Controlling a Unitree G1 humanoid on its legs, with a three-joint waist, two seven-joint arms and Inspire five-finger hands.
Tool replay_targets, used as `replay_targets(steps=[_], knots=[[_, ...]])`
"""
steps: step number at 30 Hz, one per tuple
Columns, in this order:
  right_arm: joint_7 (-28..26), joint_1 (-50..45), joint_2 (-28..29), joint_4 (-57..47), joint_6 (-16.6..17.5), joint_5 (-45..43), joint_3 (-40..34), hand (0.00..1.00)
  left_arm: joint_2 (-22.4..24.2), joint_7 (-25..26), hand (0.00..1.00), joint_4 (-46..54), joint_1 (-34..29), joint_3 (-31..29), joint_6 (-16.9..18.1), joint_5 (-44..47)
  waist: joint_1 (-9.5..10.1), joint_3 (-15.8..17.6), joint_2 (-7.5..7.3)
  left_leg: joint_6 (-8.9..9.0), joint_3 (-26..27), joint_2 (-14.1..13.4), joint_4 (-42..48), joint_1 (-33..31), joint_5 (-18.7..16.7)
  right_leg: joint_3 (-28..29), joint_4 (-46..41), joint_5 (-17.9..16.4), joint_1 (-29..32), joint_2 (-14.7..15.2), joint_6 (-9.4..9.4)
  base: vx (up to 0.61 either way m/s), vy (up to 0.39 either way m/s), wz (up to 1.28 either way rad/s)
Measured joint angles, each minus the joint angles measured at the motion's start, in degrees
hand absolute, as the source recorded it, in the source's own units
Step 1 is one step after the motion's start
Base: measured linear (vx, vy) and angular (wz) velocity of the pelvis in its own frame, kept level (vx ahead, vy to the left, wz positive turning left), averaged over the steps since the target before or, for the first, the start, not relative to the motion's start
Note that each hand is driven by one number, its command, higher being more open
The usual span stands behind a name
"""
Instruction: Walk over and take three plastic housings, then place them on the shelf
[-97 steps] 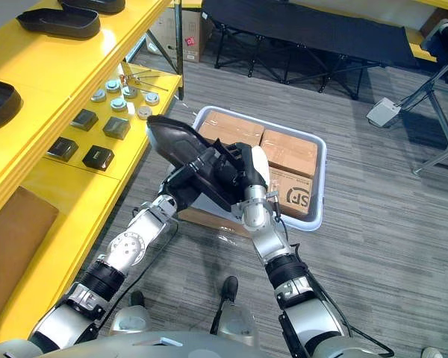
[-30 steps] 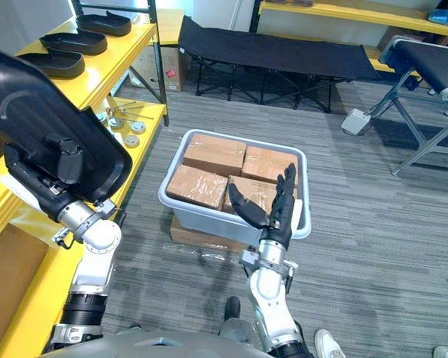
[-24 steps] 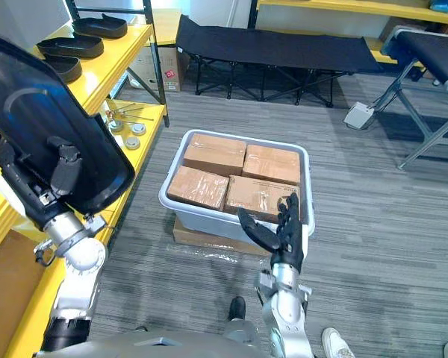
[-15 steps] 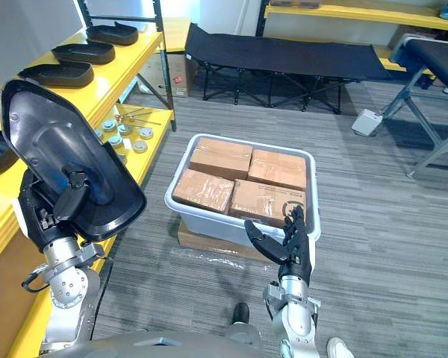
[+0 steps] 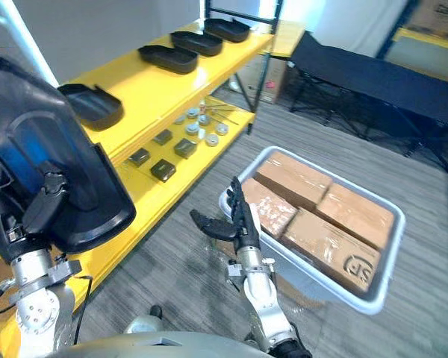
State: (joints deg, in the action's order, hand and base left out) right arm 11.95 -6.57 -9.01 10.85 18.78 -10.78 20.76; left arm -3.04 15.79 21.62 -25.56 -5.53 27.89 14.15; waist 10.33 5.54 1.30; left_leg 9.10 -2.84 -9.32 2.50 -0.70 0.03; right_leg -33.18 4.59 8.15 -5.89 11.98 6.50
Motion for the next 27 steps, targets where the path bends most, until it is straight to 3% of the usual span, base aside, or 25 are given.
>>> replay_targets(steps=[4, 7, 13, 18, 22, 24, 27], knots=[[0.9, 1.7, -0.2, 0.0, -0.7, 1.3, -0.4, 1.0, 0.0, -10.2, 0.0, 2.4, -2.0, 0.4, 1.3, 10.8, 0.47, 0.0, -0.93, -0.16, 0.8, 0.3, 0.1, 1.0, -0.1, 1.1, 0.0, 0.0, -0.3, 0.4, 0.06, 0.0, 0.027, -0.1], [-0.4, 1.7, -0.9, 0.0, -1.0, 1.2, -1.5, 1.0, -0.2, -12.7, 0.0, 4.3, -2.0, 2.1, 1.3, 10.6, -0.22, 0.1, -0.88, -0.53, 3.0, 0.0, 1.7, 1.7, -1.9, 3.2, 0.0, -0.1, -0.2, 0.3, -0.03, -0.02, 0.024, -0.39], [-3.1, 1.4, -3.7, -0.2, -1.1, 1.0, -2.4, 1.0, -0.3, -14.0, 0.0, 4.8, -1.8, 4.2, 1.2, 10.2, -2.76, 0.2, -0.73, -0.29, 4.8, -1.2, 4.6, 1.9, -4.0, 5.5, 0.0, -0.5, -0.2, -0.6, -0.24, -0.02, 0.02, -0.22], [-6.8, 1.4, -4.3, -0.6, -1.0, 1.1, -2.8, 1.0, -0.4, -14.7, 0.0, 4.8, -1.0, 5.7, 0.5, 9.9, -2.51, 0.2, -0.73, -0.15, 5.7, -1.6, 4.3, 2.0, -4.2, 6.6, 0.0, -0.5, 0.6, -1.0, -0.59, 0.02, 0.027, -0.08], [-9.8, 4.3, -4.7, -0.6, -0.7, 1.1, -0.4, 1.0, -1.7, -12.8, 0.0, 4.7, -0.8, 5.8, -3.3, 9.4, -2.38, 0.2, -0.64, 0.05, 6.3, -1.7, 5.6, 2.0, -4.7, 7.0, 0.0, -0.1, 0.5, -1.1, -0.12, 0.04, 0.04, -0.09], [-10.4, 7.3, -5.4, -0.6, -0.4, 0.7, 1.4, 1.0, -2.5, -12.1, 0.0, 3.5, -0.8, 5.8, -5.5, 6.9, -1.86, 0.7, -0.09, -0.18, 5.0, -1.6, 6.9, 1.6, -4.8, 6.5, 0.0, -0.1, -0.5, -1.1, -0.13, 0.03, 0.033, 0.22], [-10.2, 11.1, -5.5, -0.5, -0.5, -1.3, 2.4, 1.0, -2.3, -13.2, 0.0, 1.2, -1.0, 5.5, -6.8, 6.0, -0.82, 2.3, 2.4, -0.32, 0.1, -1.9, 10.3, -0.7, -4.7, 1.8, -0.1, -1.3, -3.2, -2.0, -0.47, -0.04, -0.024, 0.73]])
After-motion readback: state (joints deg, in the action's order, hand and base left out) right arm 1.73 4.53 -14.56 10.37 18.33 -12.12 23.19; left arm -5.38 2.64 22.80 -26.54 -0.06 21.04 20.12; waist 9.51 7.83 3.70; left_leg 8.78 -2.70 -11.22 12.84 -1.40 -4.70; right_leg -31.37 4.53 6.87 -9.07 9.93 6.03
